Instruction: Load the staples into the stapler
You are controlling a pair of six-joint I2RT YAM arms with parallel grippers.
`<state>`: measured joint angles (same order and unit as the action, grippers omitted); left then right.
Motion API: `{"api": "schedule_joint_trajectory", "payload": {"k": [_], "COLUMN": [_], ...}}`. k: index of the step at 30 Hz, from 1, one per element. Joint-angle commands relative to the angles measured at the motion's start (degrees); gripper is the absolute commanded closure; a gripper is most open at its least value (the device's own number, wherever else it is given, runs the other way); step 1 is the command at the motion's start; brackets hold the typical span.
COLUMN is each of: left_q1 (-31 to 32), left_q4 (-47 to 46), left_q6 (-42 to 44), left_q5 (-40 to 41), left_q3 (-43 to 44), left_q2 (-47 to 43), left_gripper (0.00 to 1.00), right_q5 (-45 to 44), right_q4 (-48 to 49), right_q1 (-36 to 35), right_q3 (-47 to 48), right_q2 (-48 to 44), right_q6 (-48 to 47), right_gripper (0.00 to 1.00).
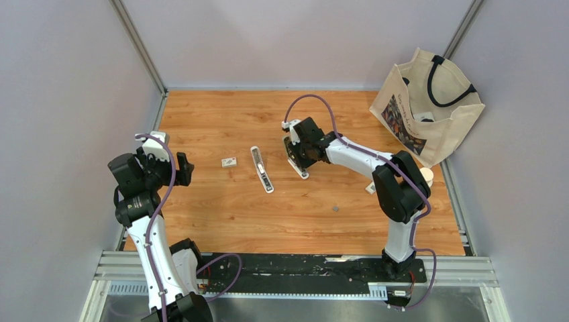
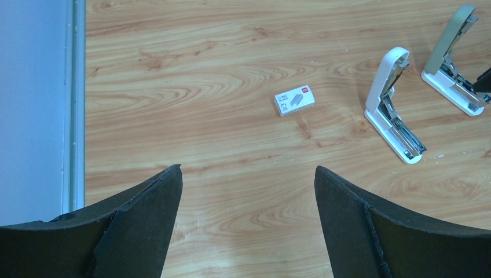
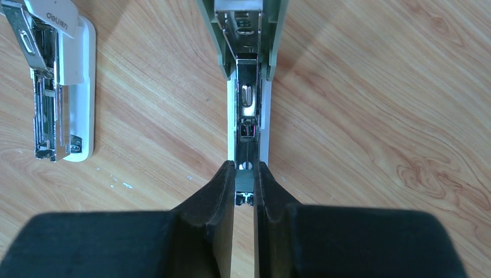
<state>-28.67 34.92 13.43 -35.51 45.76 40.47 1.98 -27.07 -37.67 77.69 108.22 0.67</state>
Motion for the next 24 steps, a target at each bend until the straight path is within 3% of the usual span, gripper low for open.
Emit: {"api": "schedule_joint_trajectory", "payload": {"k": [1, 24], "left_q1": [-0.52, -0.60], "left_q4": [-1.17, -1.34], "left_q6": [1.07, 1.25], "left_q5": [-0.35, -0.35], "left_q3": [-0.14, -0.14], "left_q2": [-0.48, -0.48], "left_gripper": [0.08, 0.08], "right_q5": [0.31, 0.48], "right_q4": [2.29, 2.20], "right_q1": [0.49, 0.58], "right_q3": [0.00, 0.09], "right_q2": [-2.67, -1.44], "right_q6": [0.56, -0.40], "right_gripper": [0.89, 0.90]}}
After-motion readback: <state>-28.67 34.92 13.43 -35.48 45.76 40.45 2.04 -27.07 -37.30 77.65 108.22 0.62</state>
